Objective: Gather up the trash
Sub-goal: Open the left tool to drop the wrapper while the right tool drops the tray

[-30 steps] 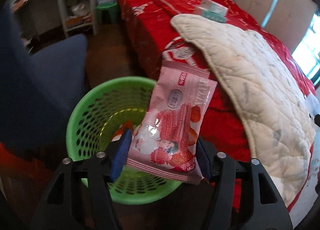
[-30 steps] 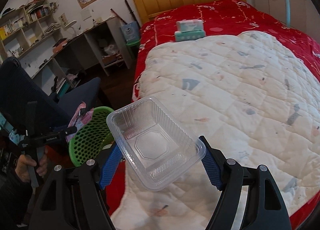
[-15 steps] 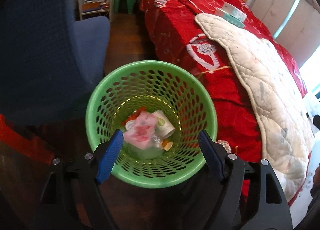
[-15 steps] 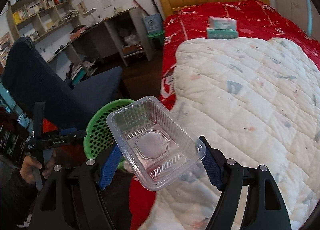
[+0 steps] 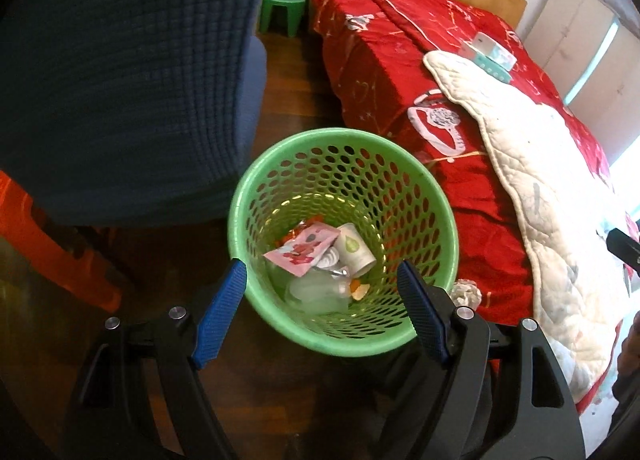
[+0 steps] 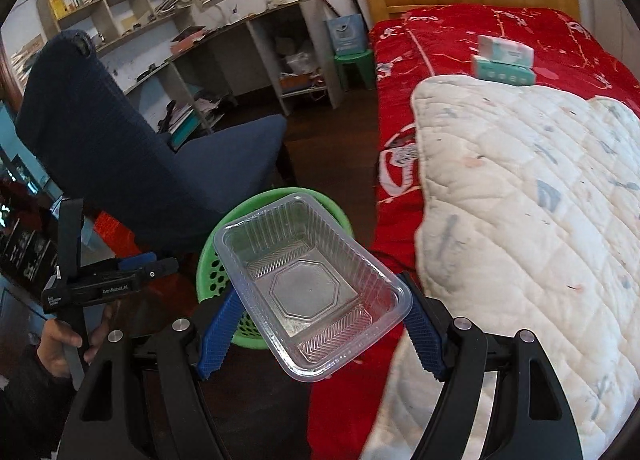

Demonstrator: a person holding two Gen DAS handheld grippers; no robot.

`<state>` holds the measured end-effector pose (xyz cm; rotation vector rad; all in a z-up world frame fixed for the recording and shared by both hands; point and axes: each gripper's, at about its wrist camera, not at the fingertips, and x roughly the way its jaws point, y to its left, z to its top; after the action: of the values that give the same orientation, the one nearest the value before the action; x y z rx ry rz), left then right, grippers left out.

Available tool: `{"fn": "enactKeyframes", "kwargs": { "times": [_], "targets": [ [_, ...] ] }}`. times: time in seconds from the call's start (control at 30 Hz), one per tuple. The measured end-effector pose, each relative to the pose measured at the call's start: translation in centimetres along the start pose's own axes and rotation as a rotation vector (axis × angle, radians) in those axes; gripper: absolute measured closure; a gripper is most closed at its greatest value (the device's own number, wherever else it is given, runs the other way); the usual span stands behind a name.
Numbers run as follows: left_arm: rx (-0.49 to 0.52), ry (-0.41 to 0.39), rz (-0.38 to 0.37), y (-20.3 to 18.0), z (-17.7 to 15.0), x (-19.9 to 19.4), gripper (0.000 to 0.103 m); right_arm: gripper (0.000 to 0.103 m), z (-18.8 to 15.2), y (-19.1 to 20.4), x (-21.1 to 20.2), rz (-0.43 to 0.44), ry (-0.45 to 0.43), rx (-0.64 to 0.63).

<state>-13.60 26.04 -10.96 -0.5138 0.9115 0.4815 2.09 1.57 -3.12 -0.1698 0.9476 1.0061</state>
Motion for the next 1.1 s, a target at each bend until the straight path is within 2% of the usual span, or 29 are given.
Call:
{"fn": "enactKeyframes", "kwargs": {
  "times": [0.4,0.87,0.93,1.0,1.1],
  "targets": [
    [-0.047,-0.028,0.026,1.9,-0.4,-1.4,0.027,0.031,0.6,2.7,3.2,0.019,0.038,-0.015],
    [-0.075,-0.026,0.021,2.9,-0.9,-1.5,0.027,0.030,1.8,4.6,7.9,0.043,0.117,0.056],
    [-0.074,-0.025,0.020,2.9,-1.0,-1.4,0.027,0.028,1.9,5.0,8.6,0.044,0.122,0.057],
    [-0.078,-0.023,0.016,3.0,-1.1,-1.4,0.027,0.020,2.0,5.4,9.4,0.055,0.126,0.055],
    [-0.082,-0.021,0.010,3.0,-1.2,-1.4,0.027,0.019,2.0,5.7,9.9,0.068,0.119,0.053]
  ]
}}
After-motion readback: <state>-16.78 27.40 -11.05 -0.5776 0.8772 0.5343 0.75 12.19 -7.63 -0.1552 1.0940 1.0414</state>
